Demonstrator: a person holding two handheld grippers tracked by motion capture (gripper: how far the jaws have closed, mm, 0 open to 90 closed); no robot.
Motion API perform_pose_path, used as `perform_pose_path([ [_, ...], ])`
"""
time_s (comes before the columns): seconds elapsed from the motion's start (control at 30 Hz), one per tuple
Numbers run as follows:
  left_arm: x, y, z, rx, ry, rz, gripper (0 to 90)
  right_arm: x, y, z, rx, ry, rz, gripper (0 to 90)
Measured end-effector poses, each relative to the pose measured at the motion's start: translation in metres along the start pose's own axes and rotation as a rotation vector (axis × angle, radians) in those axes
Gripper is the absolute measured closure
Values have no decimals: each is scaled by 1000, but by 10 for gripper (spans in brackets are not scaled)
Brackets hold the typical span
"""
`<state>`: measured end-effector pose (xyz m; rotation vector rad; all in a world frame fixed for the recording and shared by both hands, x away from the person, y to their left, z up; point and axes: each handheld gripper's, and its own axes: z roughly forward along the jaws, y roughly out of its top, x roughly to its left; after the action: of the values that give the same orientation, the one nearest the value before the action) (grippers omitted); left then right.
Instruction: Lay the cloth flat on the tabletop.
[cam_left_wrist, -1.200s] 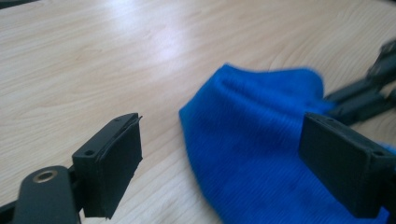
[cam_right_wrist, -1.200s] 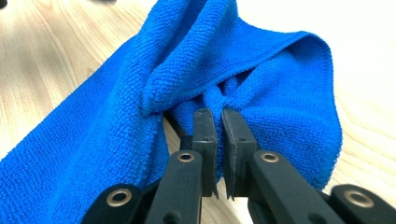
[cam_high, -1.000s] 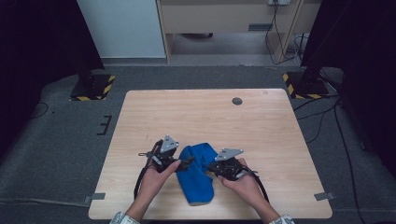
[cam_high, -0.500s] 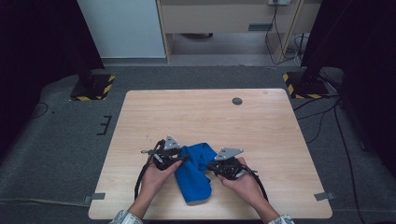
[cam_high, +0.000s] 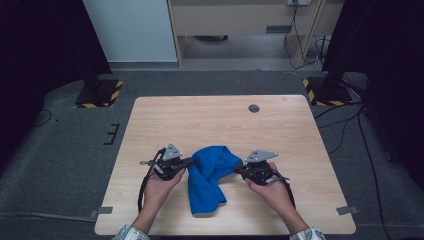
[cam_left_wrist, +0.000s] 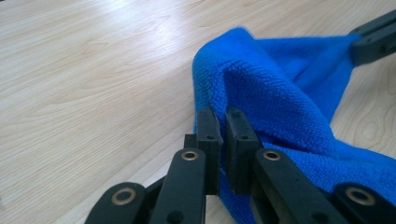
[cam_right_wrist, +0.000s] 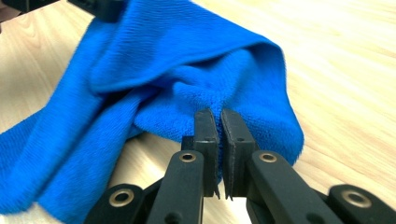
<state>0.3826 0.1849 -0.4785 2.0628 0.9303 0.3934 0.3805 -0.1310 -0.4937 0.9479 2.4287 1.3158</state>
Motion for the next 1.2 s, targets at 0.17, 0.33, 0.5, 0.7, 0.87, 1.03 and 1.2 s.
perform_pose_path([
  [0.17,12,-11,10,76,26,-12,853,-10,-3,-4,5,-35,11,864],
  [0.33,20,-18,19,141,38,-17,853,-14,-11,6,66,-54,-6,864],
  [0.5,21,-22,22,161,38,-17,842,-17,-18,17,122,-64,-8,862],
  [0.7,23,-23,20,154,51,-29,844,-22,-20,22,137,-94,-4,861],
  [0.87,22,-24,23,181,50,-30,842,-27,-22,23,132,-119,14,848],
  [1.03,24,-25,22,171,55,-33,833,-28,-21,22,115,-127,22,765],
  [1.2,25,-27,21,175,54,-42,829,-26,-17,17,76,-130,47,601],
])
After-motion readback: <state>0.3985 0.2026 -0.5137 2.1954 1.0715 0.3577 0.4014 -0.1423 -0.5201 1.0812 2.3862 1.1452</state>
